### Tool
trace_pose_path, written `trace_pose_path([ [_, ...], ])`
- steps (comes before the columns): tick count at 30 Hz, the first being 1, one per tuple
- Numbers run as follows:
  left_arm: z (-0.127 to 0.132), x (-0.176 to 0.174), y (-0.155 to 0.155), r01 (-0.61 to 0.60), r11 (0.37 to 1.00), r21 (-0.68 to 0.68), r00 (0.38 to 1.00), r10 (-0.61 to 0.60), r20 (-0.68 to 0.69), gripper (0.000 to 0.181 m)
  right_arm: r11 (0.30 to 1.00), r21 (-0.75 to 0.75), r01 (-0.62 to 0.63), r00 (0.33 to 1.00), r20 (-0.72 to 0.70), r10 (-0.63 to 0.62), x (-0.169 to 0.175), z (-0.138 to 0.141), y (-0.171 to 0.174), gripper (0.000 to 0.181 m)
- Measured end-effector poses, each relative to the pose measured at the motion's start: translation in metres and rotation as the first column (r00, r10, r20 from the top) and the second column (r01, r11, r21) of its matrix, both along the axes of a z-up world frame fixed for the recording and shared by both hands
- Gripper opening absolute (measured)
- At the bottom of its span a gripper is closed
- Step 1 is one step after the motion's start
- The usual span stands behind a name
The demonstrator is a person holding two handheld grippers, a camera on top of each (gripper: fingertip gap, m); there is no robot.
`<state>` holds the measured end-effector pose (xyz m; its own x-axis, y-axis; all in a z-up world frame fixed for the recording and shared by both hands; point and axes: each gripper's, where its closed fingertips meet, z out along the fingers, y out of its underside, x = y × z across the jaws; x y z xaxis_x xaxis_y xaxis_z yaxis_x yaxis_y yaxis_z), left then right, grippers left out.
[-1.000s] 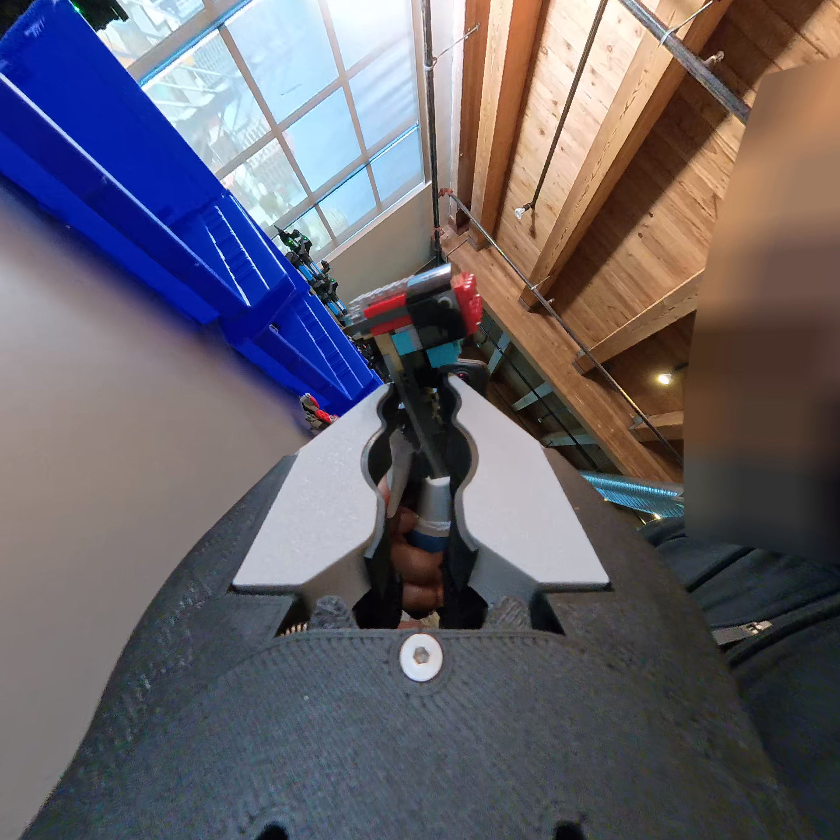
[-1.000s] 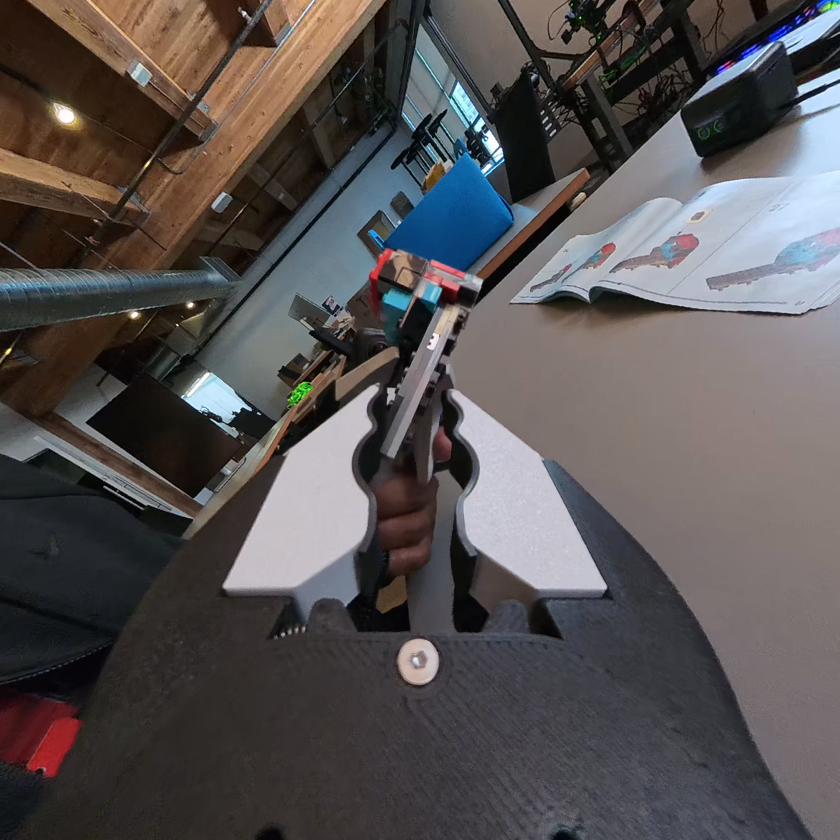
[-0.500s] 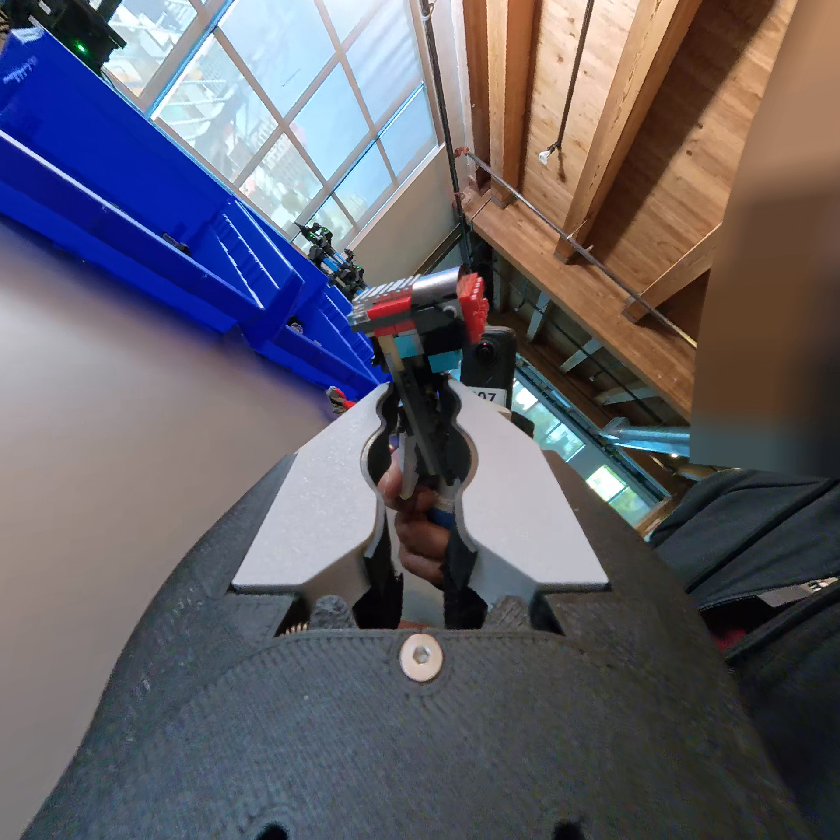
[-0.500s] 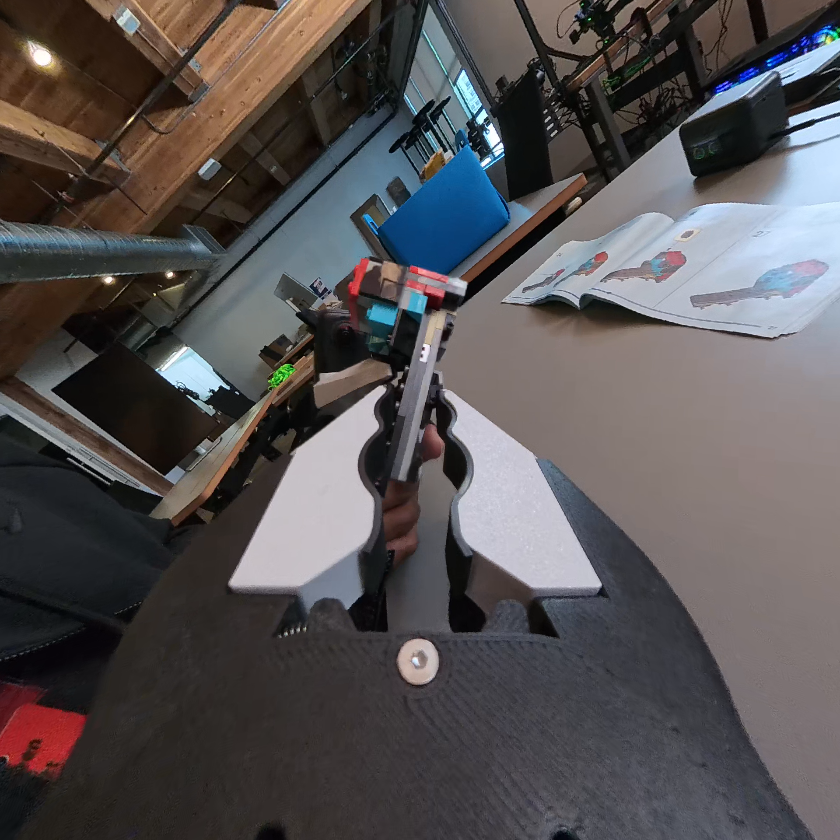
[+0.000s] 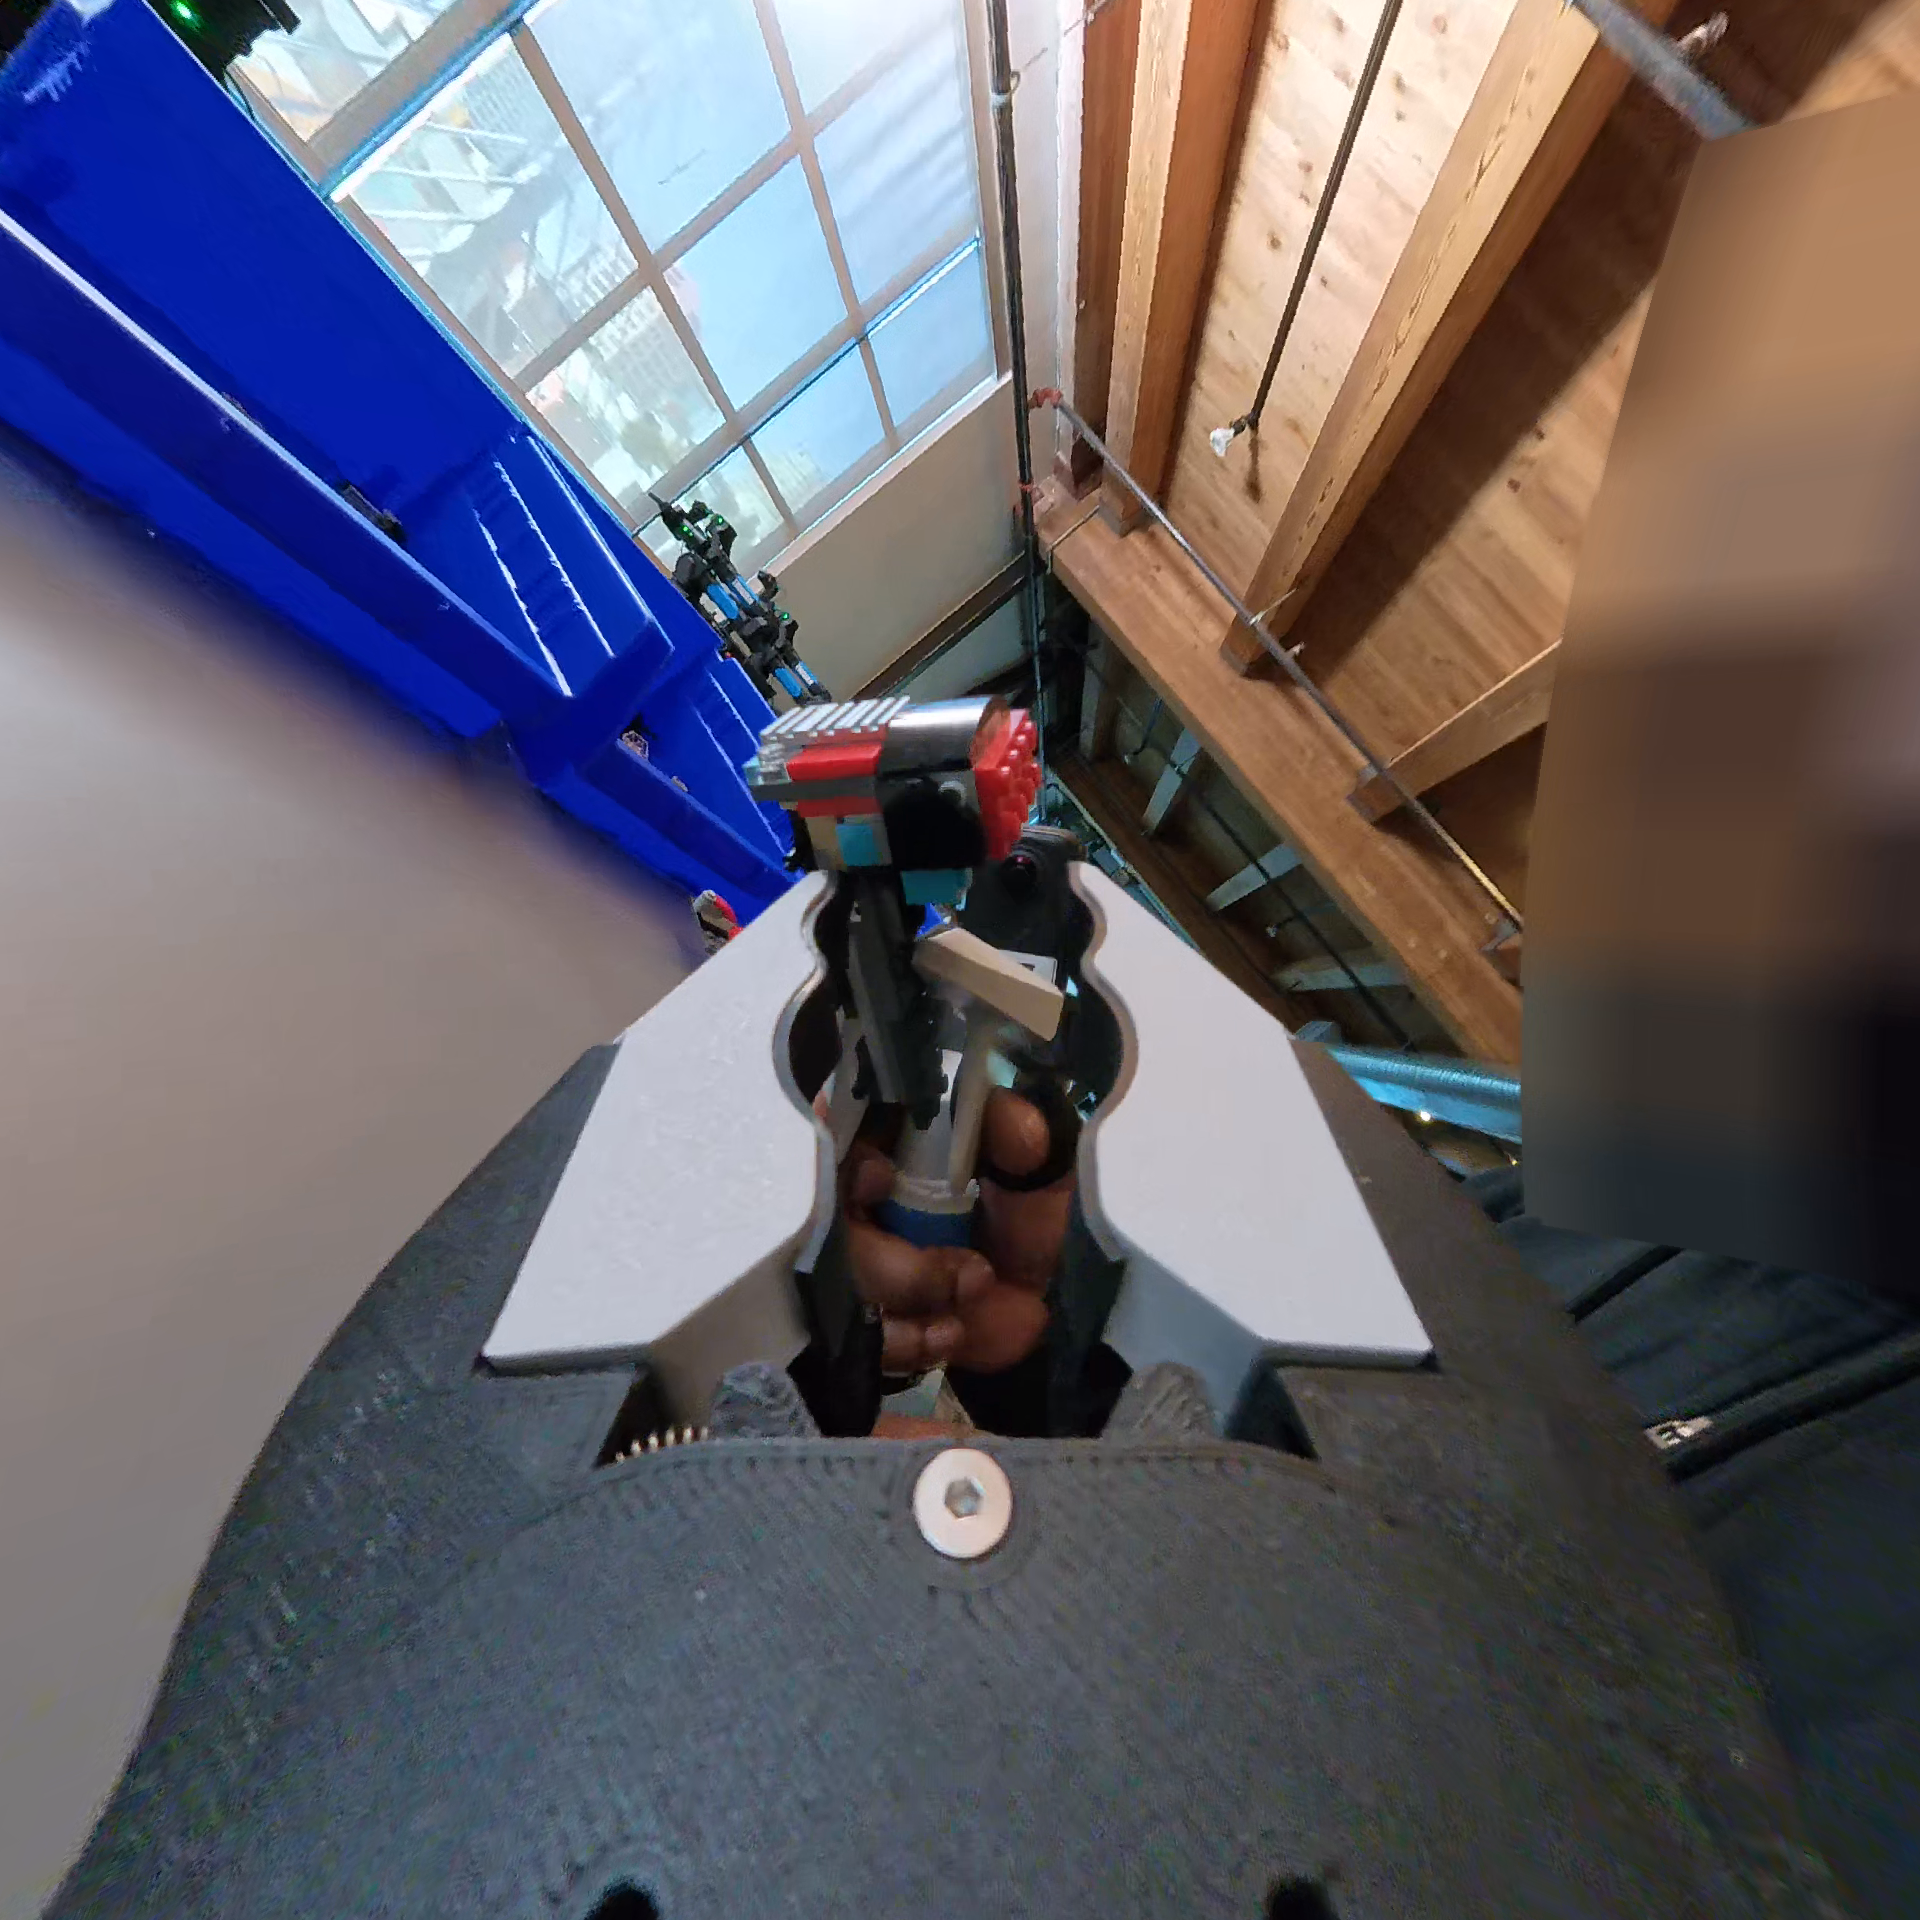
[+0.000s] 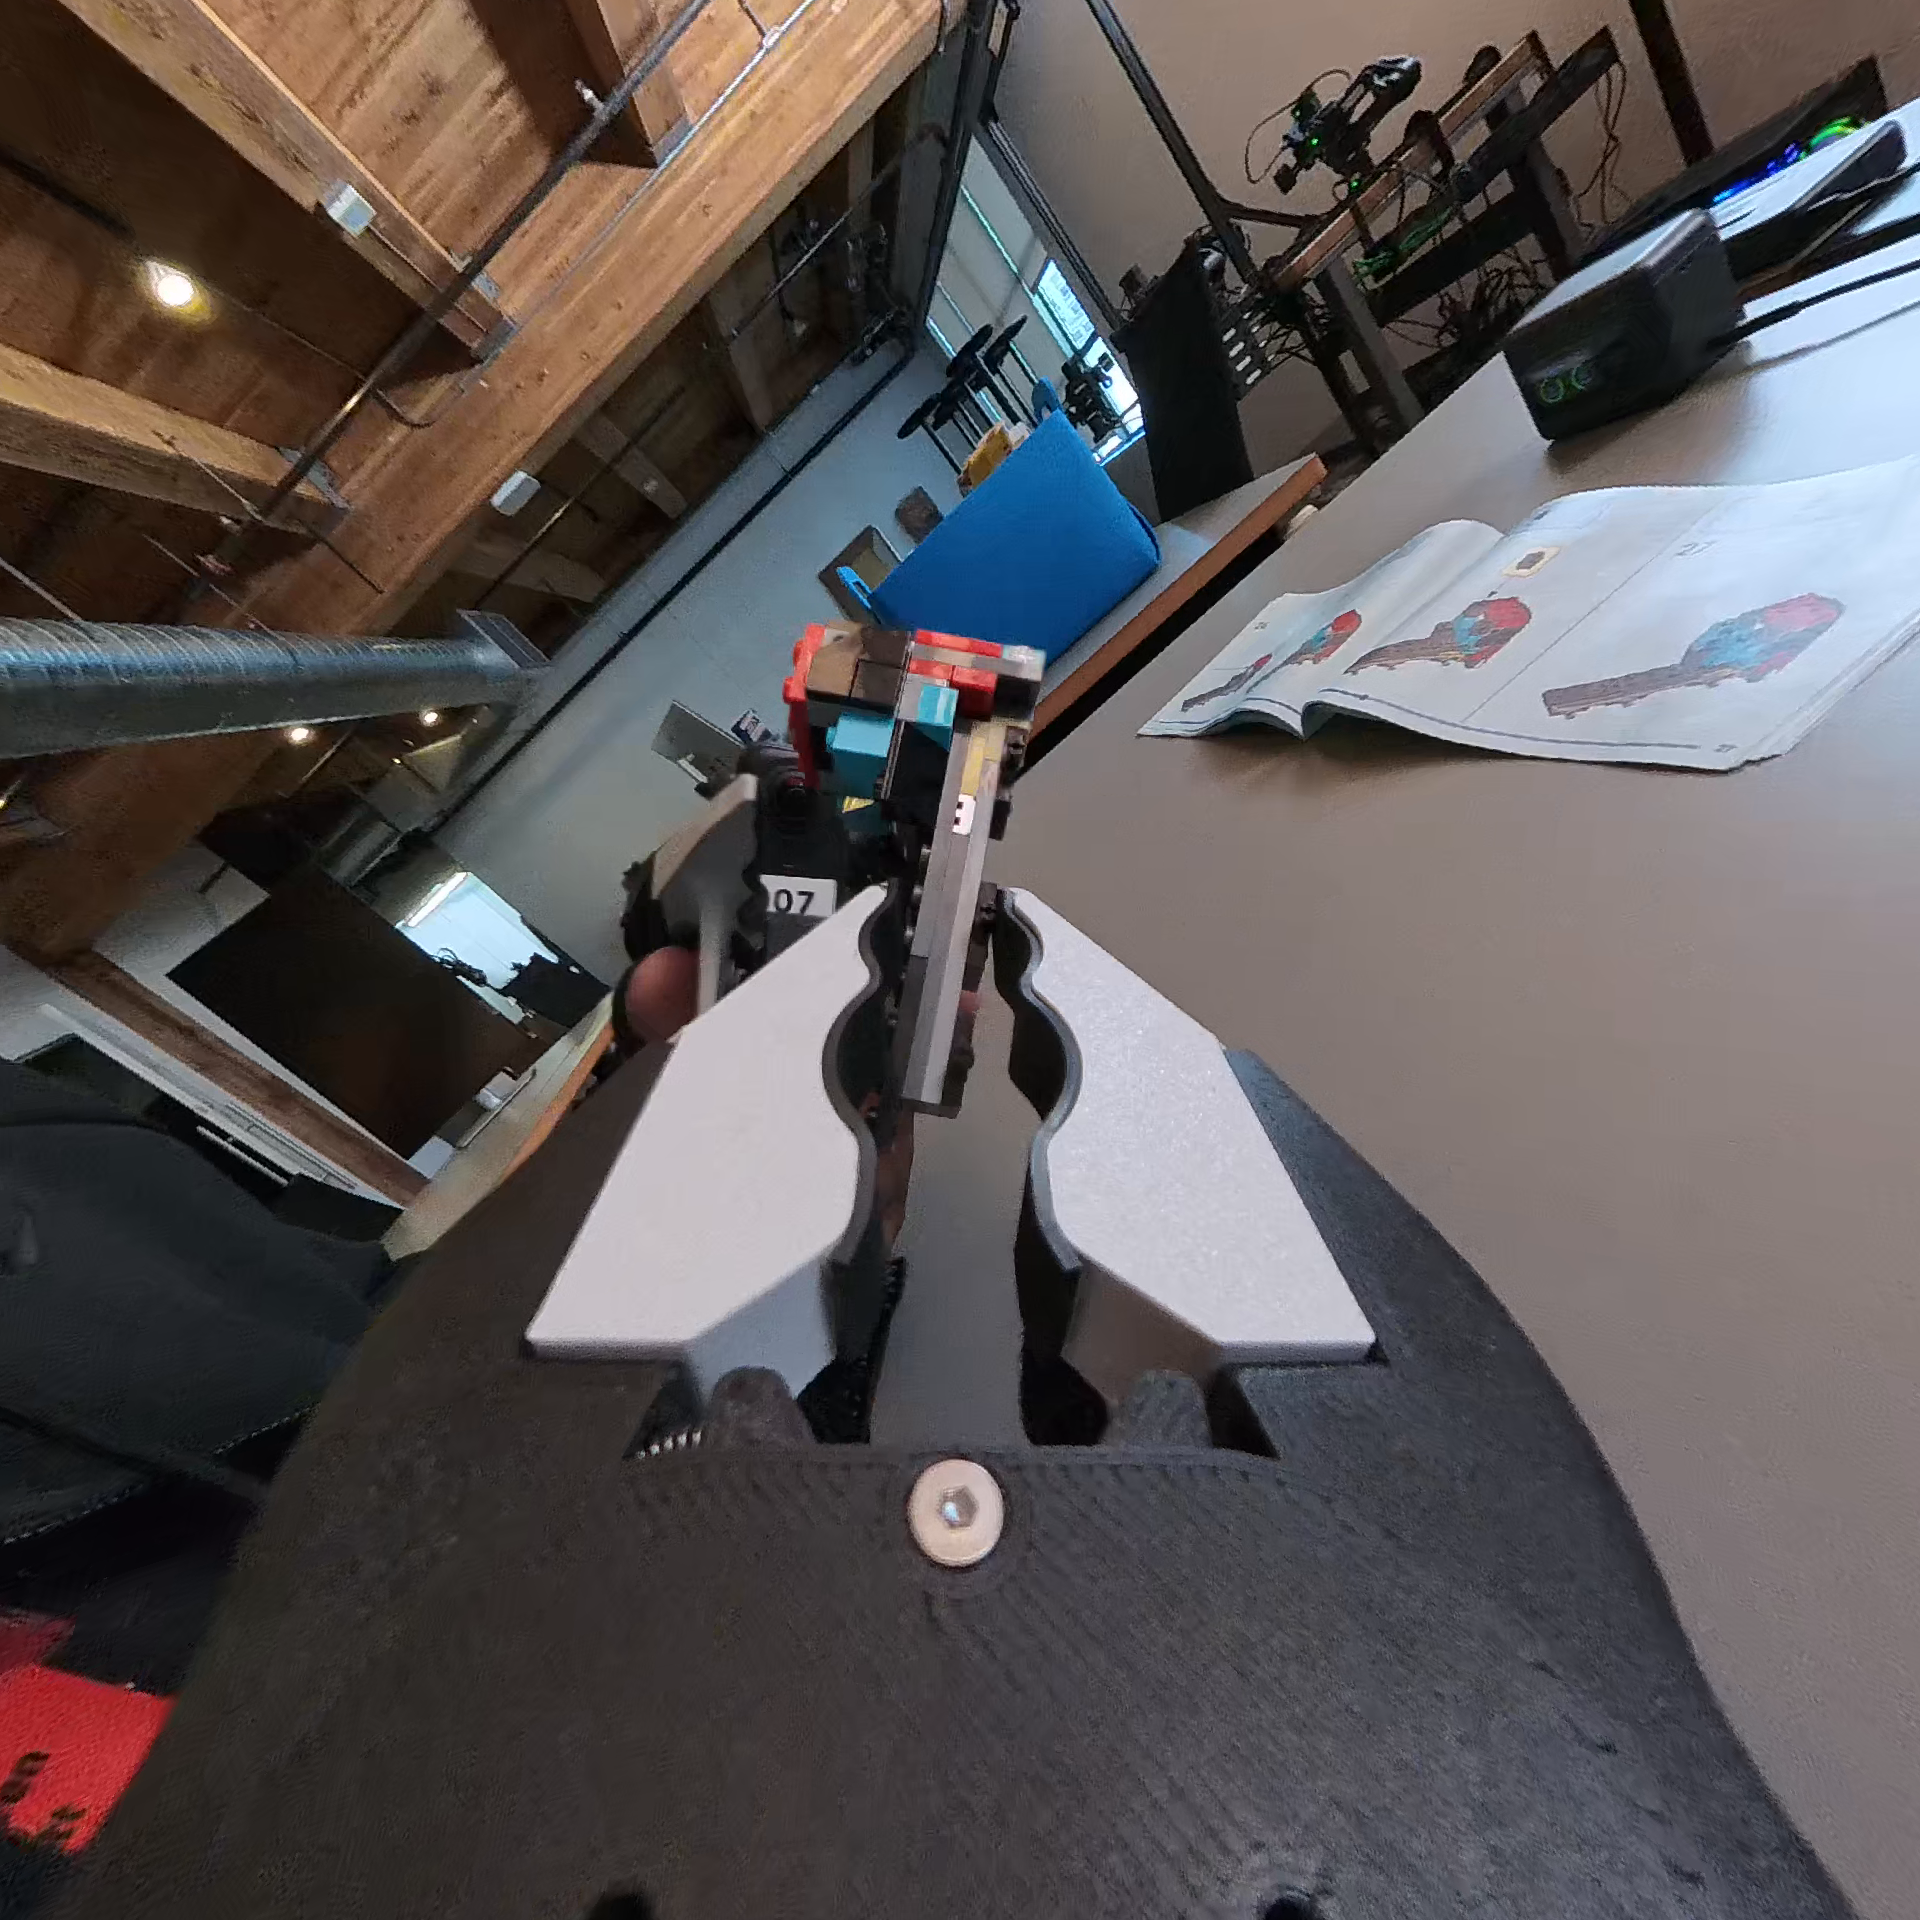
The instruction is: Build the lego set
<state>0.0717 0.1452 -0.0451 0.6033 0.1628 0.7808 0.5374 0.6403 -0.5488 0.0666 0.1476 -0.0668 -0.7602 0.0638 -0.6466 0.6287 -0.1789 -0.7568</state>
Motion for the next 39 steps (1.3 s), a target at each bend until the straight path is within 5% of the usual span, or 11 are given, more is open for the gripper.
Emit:
trace_pose_path([
  [10,0.000,-0.006,-0.002,-0.005,0.993,0.115,0.998,-0.003,0.069,0.020,0.999,-0.032,0.015,0.998,0.054,-0.013,-0.002,0.003,0.000,0.014],
  [39,-0.008,-0.019,0.000,-0.103,0.981,0.165,0.959,0.054,0.278,0.019,0.996,0.045,0.083,0.996,0.029,-0.084,-0.008,-0.003,0.002,0.015],
])
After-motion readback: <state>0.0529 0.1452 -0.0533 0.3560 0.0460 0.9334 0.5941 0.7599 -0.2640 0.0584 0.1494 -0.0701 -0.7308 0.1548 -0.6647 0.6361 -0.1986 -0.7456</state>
